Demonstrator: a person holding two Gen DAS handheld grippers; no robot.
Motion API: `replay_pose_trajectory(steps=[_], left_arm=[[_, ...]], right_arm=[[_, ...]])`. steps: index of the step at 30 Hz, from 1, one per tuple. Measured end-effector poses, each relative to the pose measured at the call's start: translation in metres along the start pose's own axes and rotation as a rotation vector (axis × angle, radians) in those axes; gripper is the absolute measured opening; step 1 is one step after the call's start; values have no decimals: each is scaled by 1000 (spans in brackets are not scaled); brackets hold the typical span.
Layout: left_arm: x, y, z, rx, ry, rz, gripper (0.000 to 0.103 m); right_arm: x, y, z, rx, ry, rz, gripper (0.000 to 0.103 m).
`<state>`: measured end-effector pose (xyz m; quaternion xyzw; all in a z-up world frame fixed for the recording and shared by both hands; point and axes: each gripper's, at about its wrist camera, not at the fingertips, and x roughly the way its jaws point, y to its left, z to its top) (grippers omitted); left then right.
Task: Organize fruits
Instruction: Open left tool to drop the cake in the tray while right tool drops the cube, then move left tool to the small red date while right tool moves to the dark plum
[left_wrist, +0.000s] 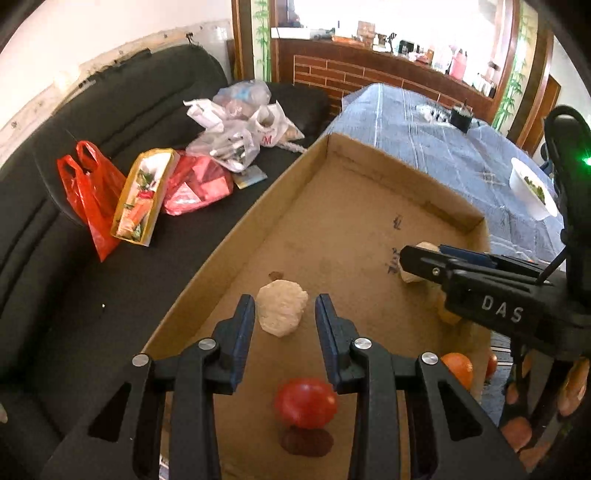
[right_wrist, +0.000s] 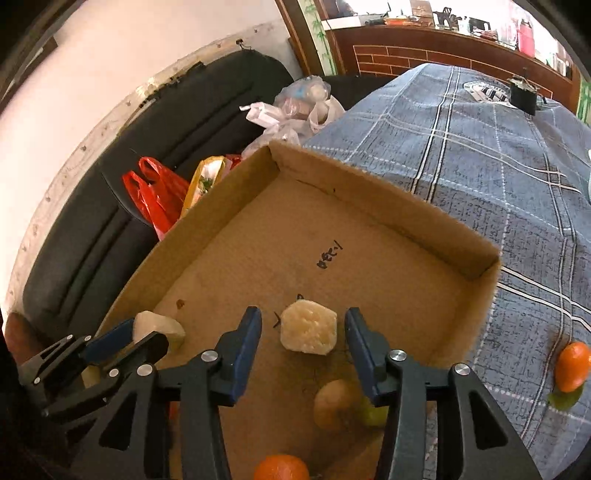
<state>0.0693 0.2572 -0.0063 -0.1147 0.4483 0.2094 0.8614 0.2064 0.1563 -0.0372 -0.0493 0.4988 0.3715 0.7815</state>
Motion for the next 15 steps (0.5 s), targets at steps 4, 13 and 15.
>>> replay_pose_trajectory(steps=[4,13,15], left_arm=[[-15,3,0,-33,-24,-33,49],[-53,-12,-15,-87,-70,-186,50],[-65,-24,-21,-73,-81,-227,50]], right_arm=[[-24,-7,-5,24,-46,26,49],[-100,-49,-53,137,-152,77,50],[-118,-66,-71,173,-172,76,51]])
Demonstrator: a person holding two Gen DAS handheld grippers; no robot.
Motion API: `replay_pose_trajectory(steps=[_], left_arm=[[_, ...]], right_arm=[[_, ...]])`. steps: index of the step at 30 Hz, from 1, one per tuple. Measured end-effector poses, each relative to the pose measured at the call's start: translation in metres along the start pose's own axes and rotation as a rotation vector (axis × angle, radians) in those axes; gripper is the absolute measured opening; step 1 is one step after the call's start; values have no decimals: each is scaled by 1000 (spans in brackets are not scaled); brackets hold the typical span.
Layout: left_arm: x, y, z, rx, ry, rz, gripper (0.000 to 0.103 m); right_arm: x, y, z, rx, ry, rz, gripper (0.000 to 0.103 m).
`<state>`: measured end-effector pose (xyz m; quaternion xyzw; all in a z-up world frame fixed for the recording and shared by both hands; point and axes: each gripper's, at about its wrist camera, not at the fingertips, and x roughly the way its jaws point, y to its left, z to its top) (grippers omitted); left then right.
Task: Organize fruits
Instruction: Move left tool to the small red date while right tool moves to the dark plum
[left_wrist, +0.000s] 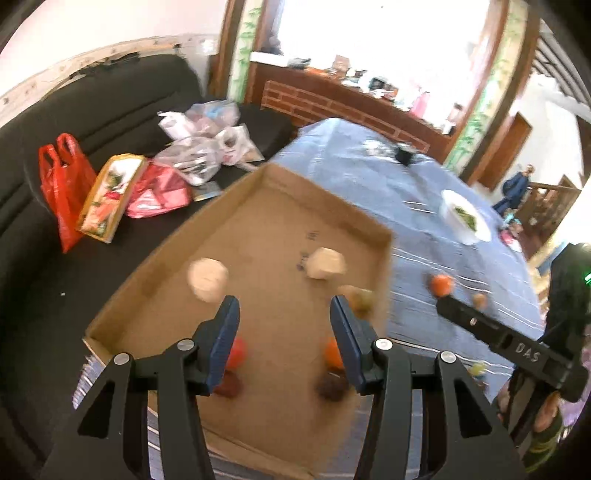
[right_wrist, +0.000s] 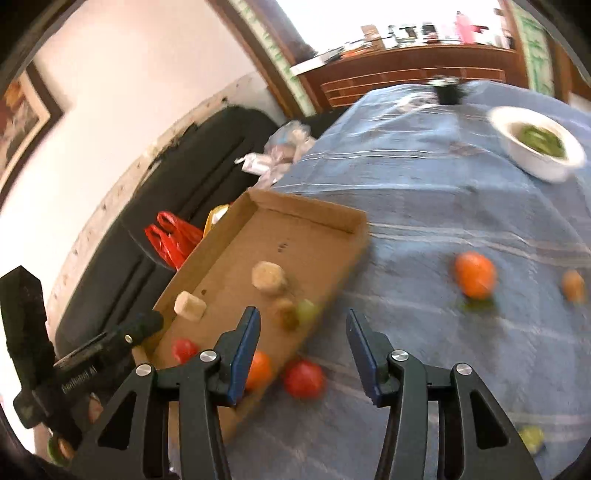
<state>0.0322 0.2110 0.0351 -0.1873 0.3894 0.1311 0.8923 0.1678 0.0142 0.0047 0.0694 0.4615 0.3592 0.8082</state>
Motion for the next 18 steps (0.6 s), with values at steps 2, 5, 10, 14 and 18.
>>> replay_pose_trajectory(steps=[2,5,10,14,18], left_arm=[[-5,-13,-6,11,1,-35,50],[-11,-38,-18,36,13,-96,49],[-9,-71,-37,81,58,-160,49],[-7,-95,-52,113,88,-194,49],[-7,-115,-65,143,111,-216,49]], right_arm=[[-22,-19,-13,44,-20,-8,51],[-51,-44,-32,90,-49,-25,51],[-98,-76,-61,135,-89,-81,51],[-133,-100,-81,170,-127,-124,52],[-154,-118,-98,190,-144,-162,52]])
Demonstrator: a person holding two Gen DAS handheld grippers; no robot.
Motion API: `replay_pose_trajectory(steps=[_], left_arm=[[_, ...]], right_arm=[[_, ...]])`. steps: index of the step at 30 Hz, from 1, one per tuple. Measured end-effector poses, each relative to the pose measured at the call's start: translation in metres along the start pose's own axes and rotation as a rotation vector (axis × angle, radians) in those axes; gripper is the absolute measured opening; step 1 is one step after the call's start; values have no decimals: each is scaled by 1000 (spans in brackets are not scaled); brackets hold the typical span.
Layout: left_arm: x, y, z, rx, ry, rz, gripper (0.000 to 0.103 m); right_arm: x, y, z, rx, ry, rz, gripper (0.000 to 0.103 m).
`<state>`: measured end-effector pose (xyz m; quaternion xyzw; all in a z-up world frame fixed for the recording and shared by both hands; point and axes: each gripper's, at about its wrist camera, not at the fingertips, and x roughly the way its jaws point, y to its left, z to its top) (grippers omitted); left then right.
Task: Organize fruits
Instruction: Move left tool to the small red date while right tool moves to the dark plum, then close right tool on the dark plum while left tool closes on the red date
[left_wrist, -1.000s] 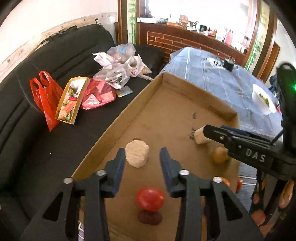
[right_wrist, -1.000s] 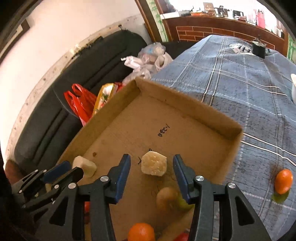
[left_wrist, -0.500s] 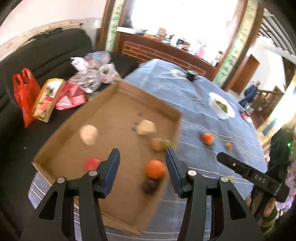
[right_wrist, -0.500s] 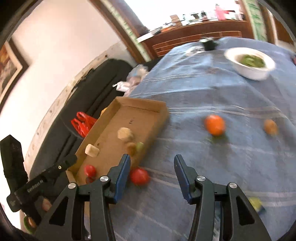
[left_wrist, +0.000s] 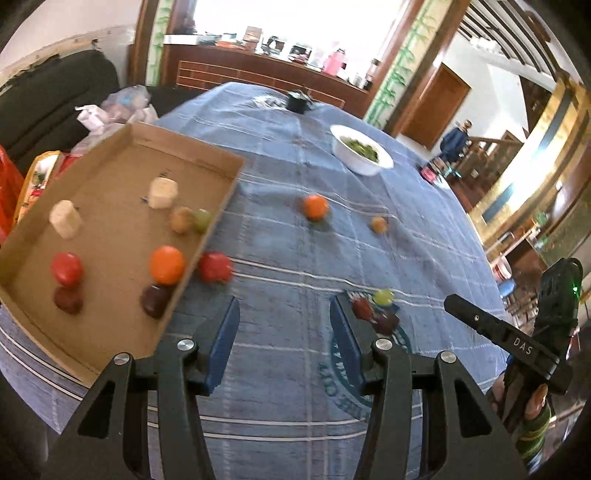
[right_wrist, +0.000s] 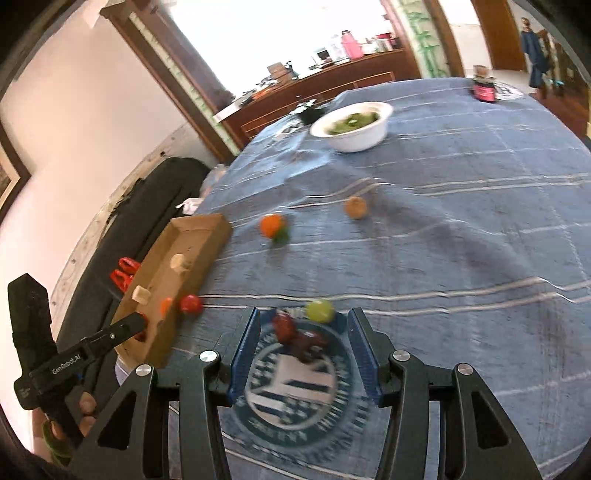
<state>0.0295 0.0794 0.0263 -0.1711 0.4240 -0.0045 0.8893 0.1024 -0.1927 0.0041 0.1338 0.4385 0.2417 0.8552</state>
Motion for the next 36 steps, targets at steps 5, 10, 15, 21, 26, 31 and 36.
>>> replay_pose_trajectory(steps=[5,10,15,21,26,31,36], left_arm=[[4,-18,-8,29,13,-14,49],[12,-23,-13,26,31,-16,49],[24,-16,-14,3,55,0,49],[39,-10,-13,-2,84,0,49],[47,-12,-14,19,97,-8,49],[56,-15,-11,32,114,-23,49],[66,-38,-9,99,130,-47,49]], right_arm=[[-10,-16,-6,11,-8,-13,51],[-9,-18,-10,-15,-2,-26,51],[0,-10,-16,-53,26,-26,49],[25,6,-27,-108,78,-26,47],[48,11,-28,-141,108,-53,42],[70,17,-27,-176,149,-69,36],[68,10,-25,-159,126,-43,30]])
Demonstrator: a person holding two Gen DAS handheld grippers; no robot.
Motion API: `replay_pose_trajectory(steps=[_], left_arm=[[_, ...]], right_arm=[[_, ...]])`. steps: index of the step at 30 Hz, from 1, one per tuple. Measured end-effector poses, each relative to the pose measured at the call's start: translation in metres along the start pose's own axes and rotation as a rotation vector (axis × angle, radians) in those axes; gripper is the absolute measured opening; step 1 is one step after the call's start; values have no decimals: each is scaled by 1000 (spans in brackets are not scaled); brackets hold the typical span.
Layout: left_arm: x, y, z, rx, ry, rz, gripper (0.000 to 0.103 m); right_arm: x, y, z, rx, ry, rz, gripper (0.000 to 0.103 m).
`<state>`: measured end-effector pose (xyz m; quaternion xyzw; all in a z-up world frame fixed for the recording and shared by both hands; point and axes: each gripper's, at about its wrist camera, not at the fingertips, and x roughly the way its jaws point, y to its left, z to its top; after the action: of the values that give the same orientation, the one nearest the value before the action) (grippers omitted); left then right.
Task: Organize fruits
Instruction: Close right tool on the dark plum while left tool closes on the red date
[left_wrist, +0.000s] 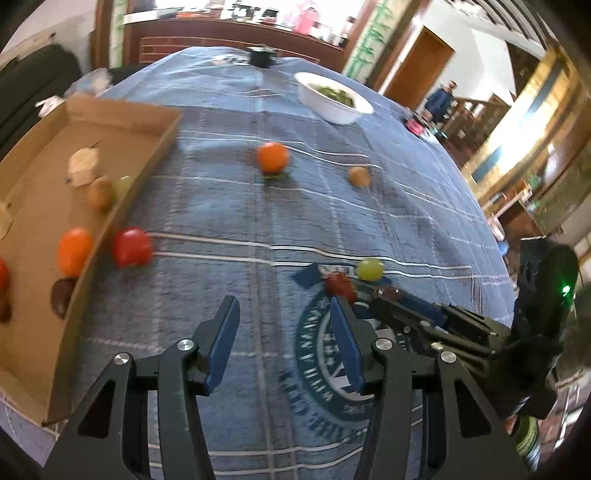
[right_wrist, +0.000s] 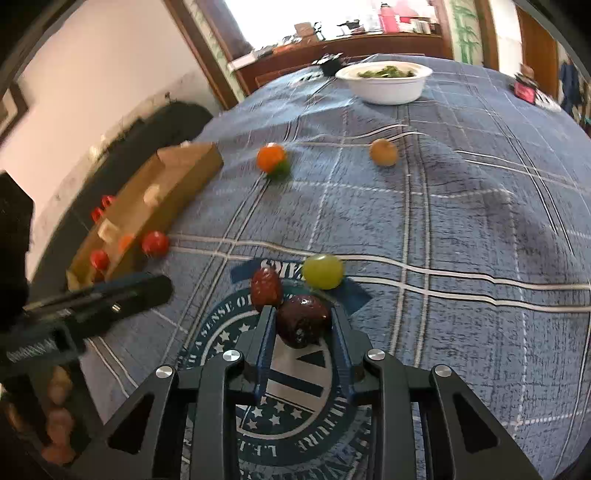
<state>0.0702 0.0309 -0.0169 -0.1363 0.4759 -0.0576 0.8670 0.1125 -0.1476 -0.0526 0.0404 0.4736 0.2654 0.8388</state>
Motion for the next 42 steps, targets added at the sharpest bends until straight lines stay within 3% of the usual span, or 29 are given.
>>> replay_pose_trajectory(steps=[5,13,15,17,27,42], left_arm=[[17,-41,4,126,2,-2,49],[54,-68,5,212,26,71,48],[62,-68,4,211,52,101,32],[62,-65,4,207,54,83,16],[36,-51,1,160,0,39,16],[-17,-20,1,71,-109,172,16]], right_arm=[[-32,-40,-5,126,-67,-3,30],[-64,-76,-11,227,-106,-20,31],[-67,-79,-11,230,-108,-18,31],[-70,-80,-11,232,-113,-12,31],[-83,-76,-11,236,-142,23,31],[-91,-46,-7,210,-160,71,30]])
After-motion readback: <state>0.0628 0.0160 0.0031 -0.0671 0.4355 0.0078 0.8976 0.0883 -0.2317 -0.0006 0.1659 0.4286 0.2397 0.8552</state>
